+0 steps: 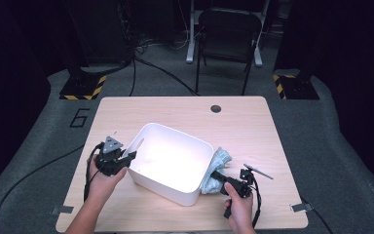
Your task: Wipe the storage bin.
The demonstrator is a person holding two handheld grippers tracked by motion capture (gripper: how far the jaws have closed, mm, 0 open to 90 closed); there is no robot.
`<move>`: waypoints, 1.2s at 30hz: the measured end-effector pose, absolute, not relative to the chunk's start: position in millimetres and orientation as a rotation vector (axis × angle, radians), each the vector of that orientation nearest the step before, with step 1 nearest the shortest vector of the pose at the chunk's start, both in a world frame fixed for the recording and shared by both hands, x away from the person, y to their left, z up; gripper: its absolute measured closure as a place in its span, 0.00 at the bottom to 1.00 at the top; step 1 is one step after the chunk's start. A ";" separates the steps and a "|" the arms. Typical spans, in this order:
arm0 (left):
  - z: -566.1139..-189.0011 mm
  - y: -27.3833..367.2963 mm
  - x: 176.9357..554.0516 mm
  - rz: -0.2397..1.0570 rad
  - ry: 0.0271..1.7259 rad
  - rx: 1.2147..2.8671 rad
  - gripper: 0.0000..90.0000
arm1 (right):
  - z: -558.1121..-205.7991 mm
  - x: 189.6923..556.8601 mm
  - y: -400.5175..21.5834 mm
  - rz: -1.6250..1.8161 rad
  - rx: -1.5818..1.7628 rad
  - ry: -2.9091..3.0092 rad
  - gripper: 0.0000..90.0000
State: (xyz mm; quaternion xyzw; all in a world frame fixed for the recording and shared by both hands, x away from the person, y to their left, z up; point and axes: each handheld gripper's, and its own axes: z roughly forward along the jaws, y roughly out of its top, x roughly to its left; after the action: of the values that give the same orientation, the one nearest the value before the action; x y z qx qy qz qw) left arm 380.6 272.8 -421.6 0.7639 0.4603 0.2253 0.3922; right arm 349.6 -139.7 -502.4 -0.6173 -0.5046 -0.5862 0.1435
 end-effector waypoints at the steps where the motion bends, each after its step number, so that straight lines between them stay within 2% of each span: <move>1: -421.7 273.0 380.7 0.571 1.168 1.937 0.79 | -503.5 350.9 -140.8 -1.700 -1.774 -1.475 0.77; 7: -422.7 272.0 380.8 0.578 1.170 1.932 0.78 | -508.5 351.9 -140.7 -1.622 -1.833 -1.549 0.79; 11: -423.0 272.4 380.8 0.586 1.174 1.928 0.78 | -529.5 352.8 -136.0 -1.553 -1.873 -1.519 0.79; 17: -422.6 273.5 380.7 0.579 1.178 1.931 0.78 | -541.2 357.3 -131.6 -1.501 -1.902 -1.592 0.79; 27: -423.3 273.8 381.1 0.564 1.186 1.913 0.75 | -535.5 355.5 -133.0 -1.501 -1.908 -1.503 0.79; 36: -424.4 271.3 380.8 0.571 1.198 1.891 0.73 | -509.2 352.7 -140.0 -1.654 -1.780 -1.426 0.78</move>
State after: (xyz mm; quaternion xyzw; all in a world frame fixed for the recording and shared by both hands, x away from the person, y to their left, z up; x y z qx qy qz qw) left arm 380.8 271.3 -424.4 0.7490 0.4743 0.2262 0.4037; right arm 352.7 -140.0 -509.2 -0.6234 -0.4996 -0.5794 0.1614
